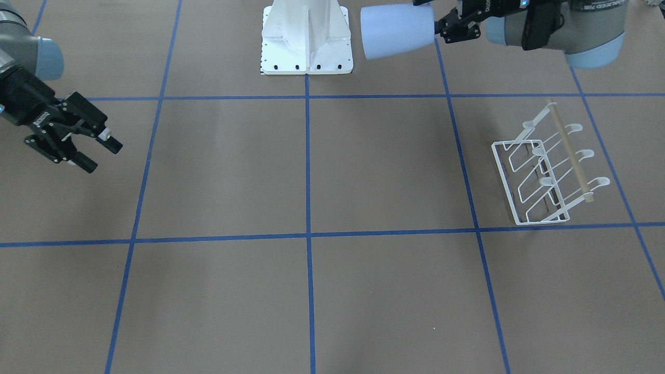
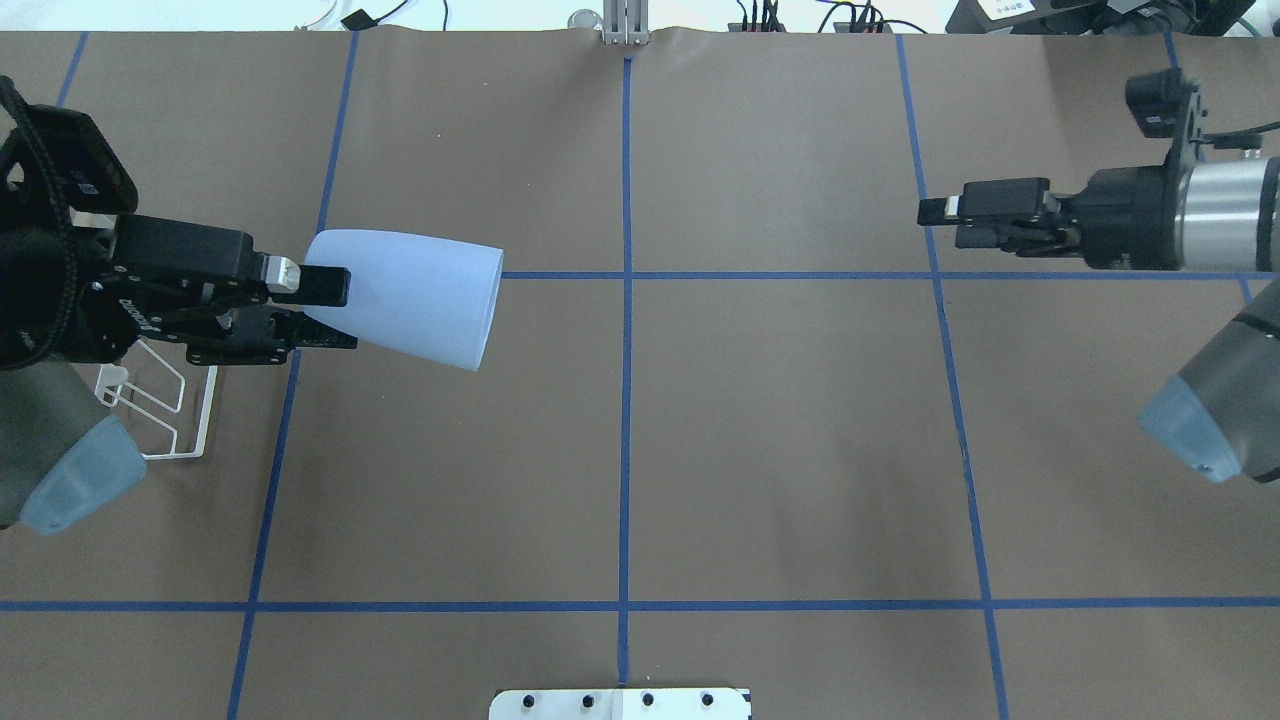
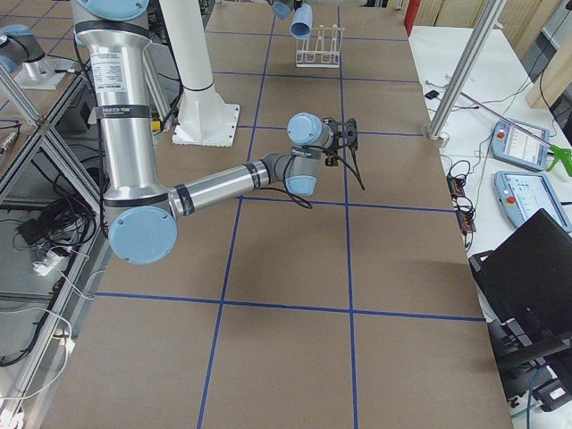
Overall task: Hang cup on cup holder
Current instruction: 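Carry the cup toward the wire rack with the left gripper while the right arm withdraws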
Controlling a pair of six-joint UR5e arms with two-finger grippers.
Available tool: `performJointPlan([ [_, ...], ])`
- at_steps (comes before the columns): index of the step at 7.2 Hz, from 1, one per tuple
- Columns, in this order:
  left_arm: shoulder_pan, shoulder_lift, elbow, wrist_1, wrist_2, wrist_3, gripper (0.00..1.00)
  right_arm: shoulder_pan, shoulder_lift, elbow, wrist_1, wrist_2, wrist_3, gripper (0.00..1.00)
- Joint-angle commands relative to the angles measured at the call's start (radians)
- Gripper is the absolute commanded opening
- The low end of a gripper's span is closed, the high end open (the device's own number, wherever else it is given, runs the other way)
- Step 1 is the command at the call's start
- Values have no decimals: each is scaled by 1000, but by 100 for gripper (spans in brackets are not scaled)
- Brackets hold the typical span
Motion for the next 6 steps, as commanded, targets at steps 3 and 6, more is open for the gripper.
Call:
performJointPlan([
  [3,-284,49,-3,255,-242,278,18,167,-148,-26,-354,22,-598,100],
  [6,-371,148,-6,371,-259,534,18,322,-194,-26,-672,26,-996,100],
])
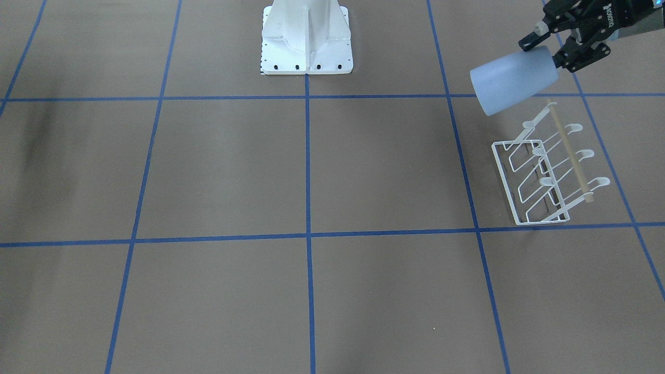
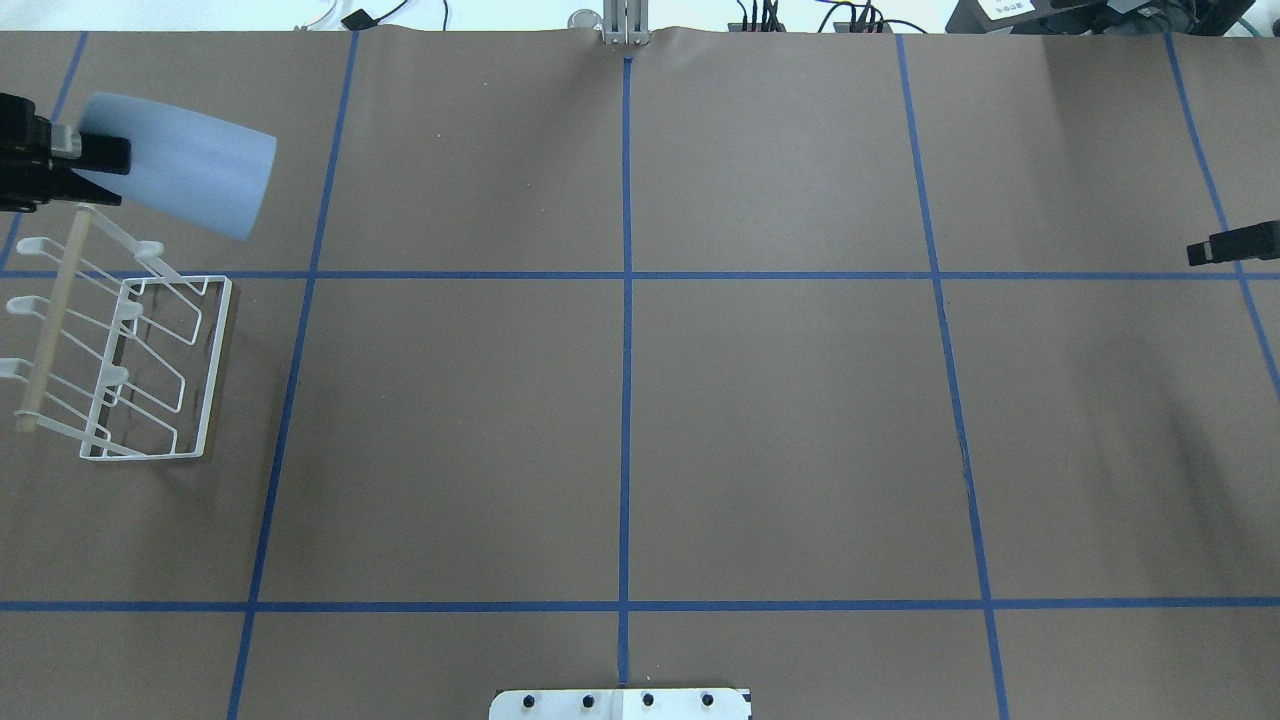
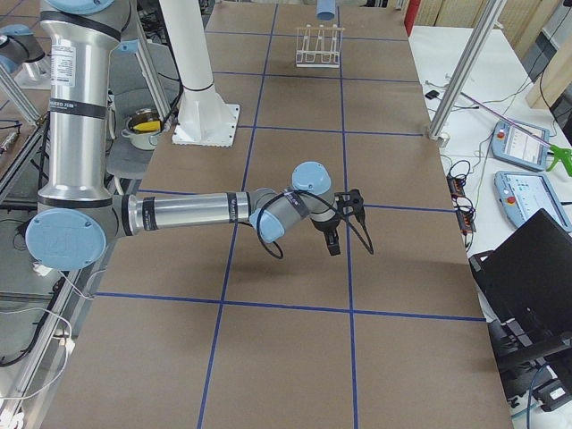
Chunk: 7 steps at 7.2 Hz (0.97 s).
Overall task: Hang cup on cup holder
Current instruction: 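Carry the cup toward the wire rack with the left gripper while the right arm withdraws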
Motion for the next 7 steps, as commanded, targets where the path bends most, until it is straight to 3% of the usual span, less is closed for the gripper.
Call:
performJointPlan([
  [1,-55,42,-3,98,-4,166,18,120,-21,1,-219,1,-302,100],
  [3,-100,65,-4,172,-1,279,18,189,-1,12,-418,-10,-522,100],
  [5,-108,105,-4,236,13,408,18,189,-4,10,-432,-19,-536,100],
  [7,-105,116,-6,342,85,535,18,189,-11,12,-425,-19,-536,100],
])
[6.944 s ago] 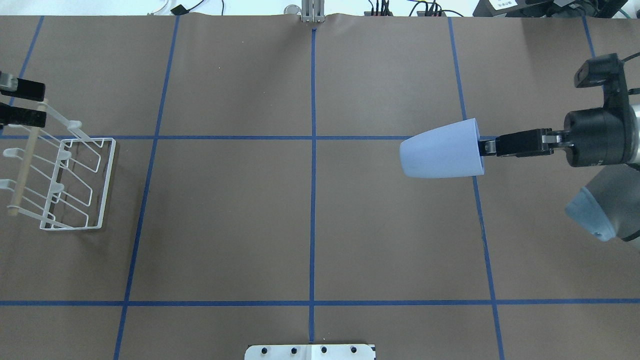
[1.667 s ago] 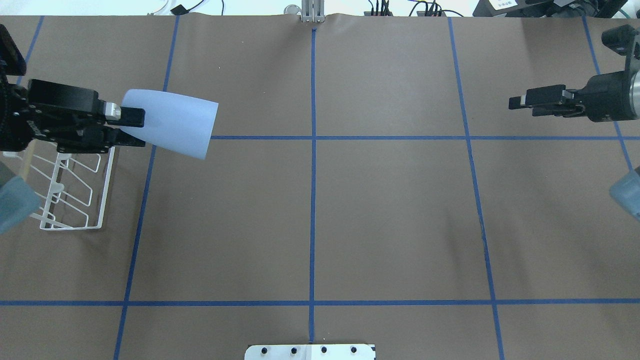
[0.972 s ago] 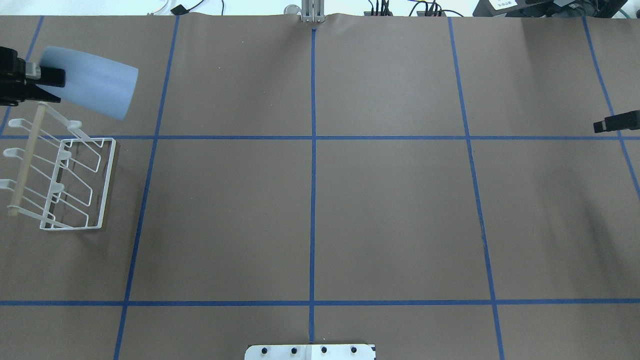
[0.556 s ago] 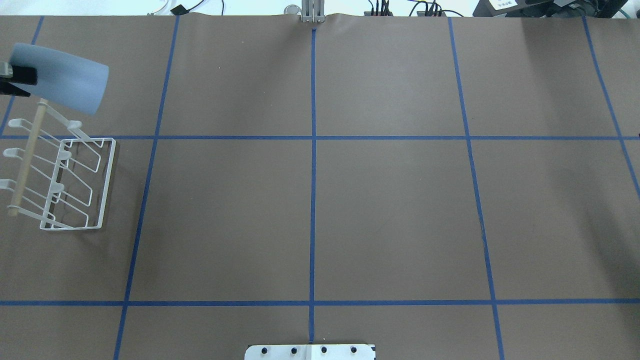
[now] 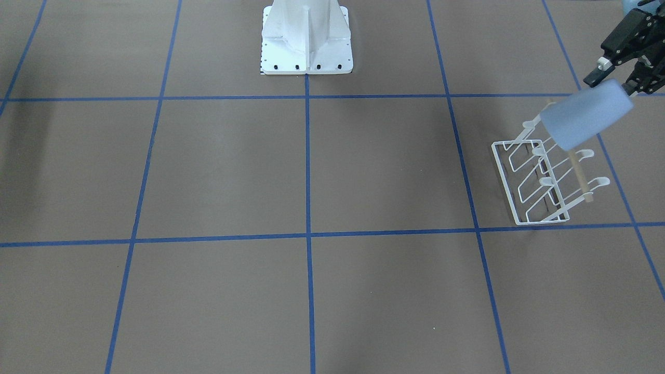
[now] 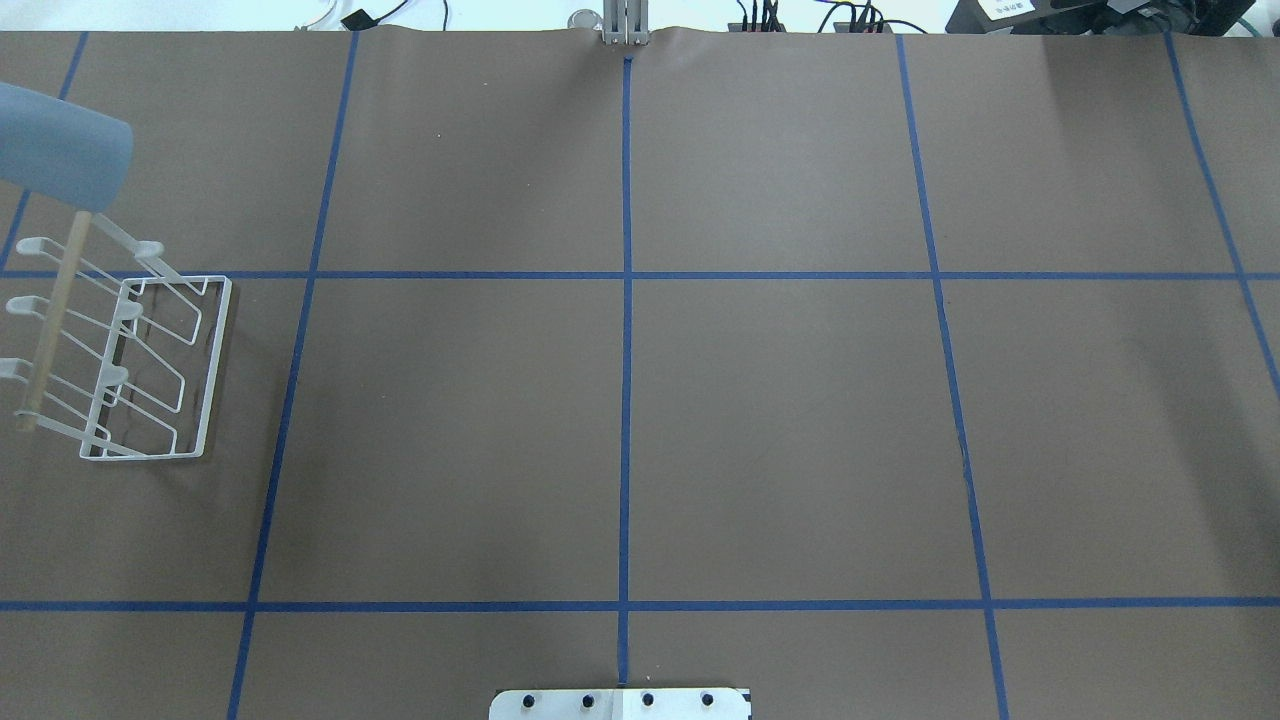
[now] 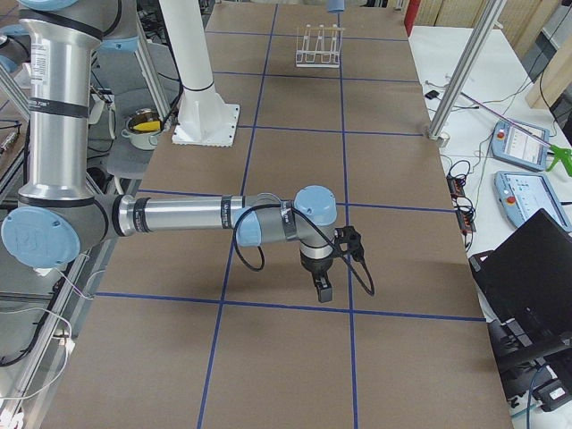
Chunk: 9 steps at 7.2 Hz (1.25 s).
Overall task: Hang cup on cup holder
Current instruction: 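Carry the cup toward the wire rack with the left gripper while the right arm withdraws, then lower the cup mouth onto a rack peg with the left gripper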
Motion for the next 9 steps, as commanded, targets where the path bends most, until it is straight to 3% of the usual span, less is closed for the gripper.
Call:
performJointPlan([
  [1,4,5,-3,148,54,133,18,1,-4,-1,0,0,-3,100],
  [3,41,1,-10,277,84,206,18,1,-6,-1,2,-2,-3,100],
  [6,144,-5,-27,410,208,256,18,1,-4,-4,2,-2,-3,100],
  [9,146,-10,-33,533,257,325,18,1,-4,-4,3,0,-3,100],
])
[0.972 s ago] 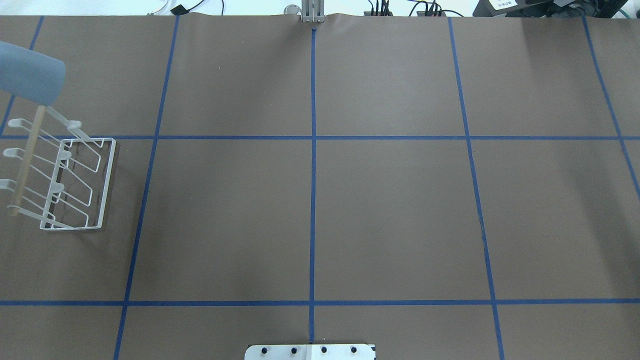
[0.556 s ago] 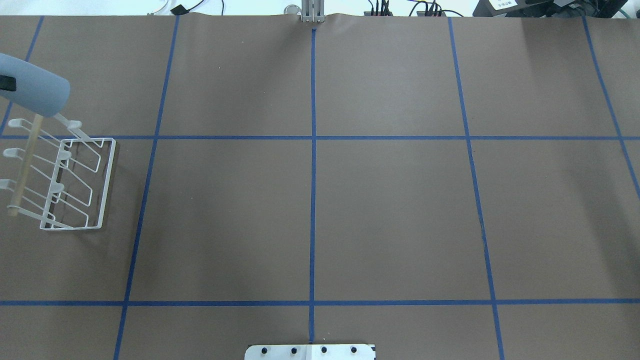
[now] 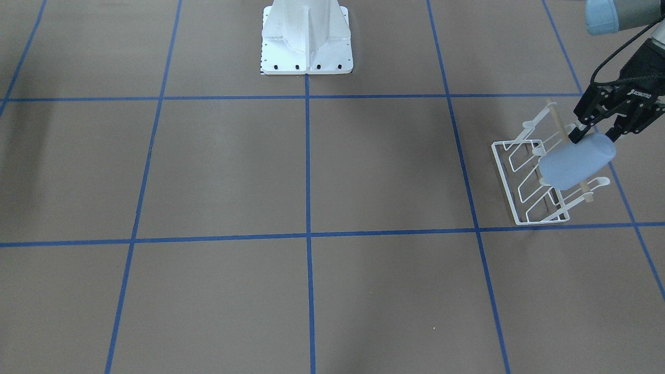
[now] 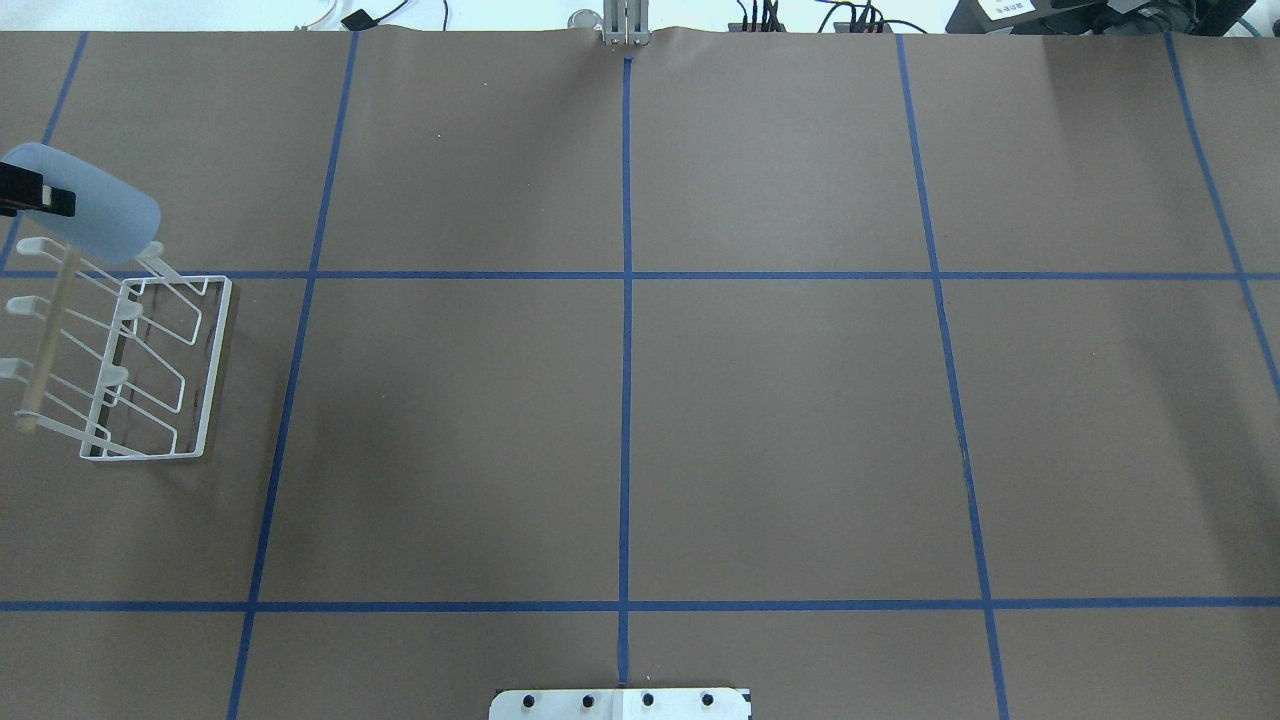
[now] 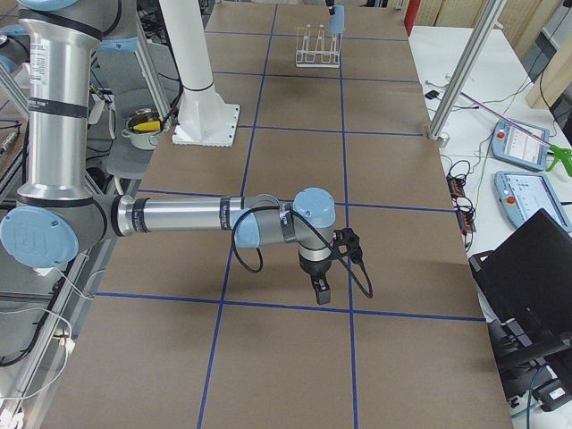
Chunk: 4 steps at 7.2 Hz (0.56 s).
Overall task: Hang cup on cup holder
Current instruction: 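Lower the cup mouth onto a rack peg with the left gripper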
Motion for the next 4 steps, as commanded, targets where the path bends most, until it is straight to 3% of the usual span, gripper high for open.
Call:
performJointPlan([
  [1,4,-12,-5,64,52,36,18,0,0,0,0,1,1,100],
  [4,45,-49,-11,121,108,30,18,0,2,-2,0,1,1,100],
])
